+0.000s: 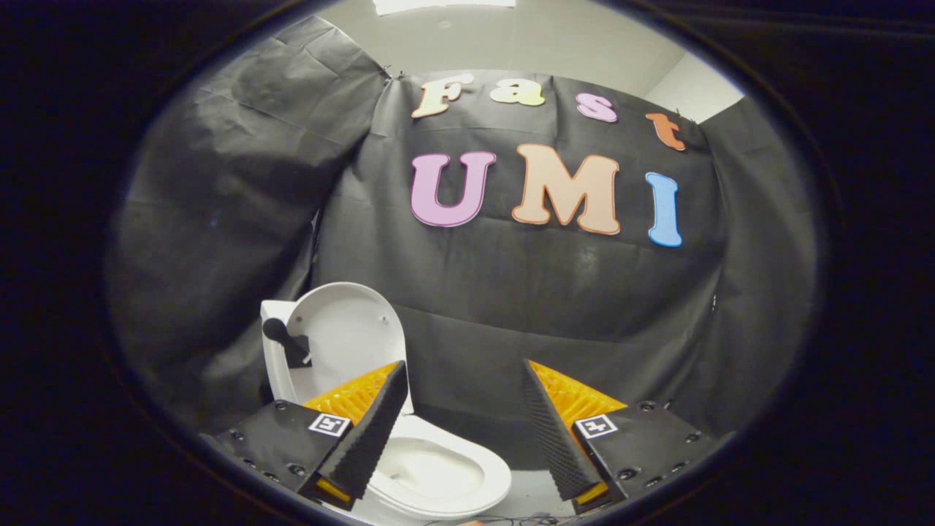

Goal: Open the toilet lid.

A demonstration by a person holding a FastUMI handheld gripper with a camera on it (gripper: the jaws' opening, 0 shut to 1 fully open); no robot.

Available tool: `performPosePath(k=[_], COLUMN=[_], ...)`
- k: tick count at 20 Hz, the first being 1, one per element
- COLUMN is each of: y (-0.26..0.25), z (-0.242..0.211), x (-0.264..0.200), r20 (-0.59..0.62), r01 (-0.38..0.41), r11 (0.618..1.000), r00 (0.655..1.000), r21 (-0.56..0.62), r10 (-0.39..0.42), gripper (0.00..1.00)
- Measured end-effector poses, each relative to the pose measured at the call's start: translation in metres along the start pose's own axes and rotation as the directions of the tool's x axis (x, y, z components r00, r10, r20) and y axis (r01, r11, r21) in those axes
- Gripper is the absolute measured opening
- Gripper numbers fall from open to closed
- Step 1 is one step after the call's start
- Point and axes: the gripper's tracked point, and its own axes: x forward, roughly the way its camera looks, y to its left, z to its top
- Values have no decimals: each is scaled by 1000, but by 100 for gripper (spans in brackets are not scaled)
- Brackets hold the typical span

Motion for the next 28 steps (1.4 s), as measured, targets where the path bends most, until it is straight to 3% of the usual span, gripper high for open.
performPosePath(k=[7, 16, 20, 23, 26, 28], y=[-41, -23, -18, -20, -26, -17], z=[-41, -94, -94, -89, -99, -97], x=[-33, -58, -58, -59, -66, -70], r20=[-34, -121, -130, -115, -178, -179], r01=[82, 88, 68, 80, 111, 85], r11=[995, 992, 987, 987, 988, 990], r00=[996, 990, 990, 991, 980, 982], r21=[55, 90, 144, 136, 103, 116], r10=[-80, -77, -49, -64, -91, -64], gripper=[97, 98, 98, 98, 98, 98])
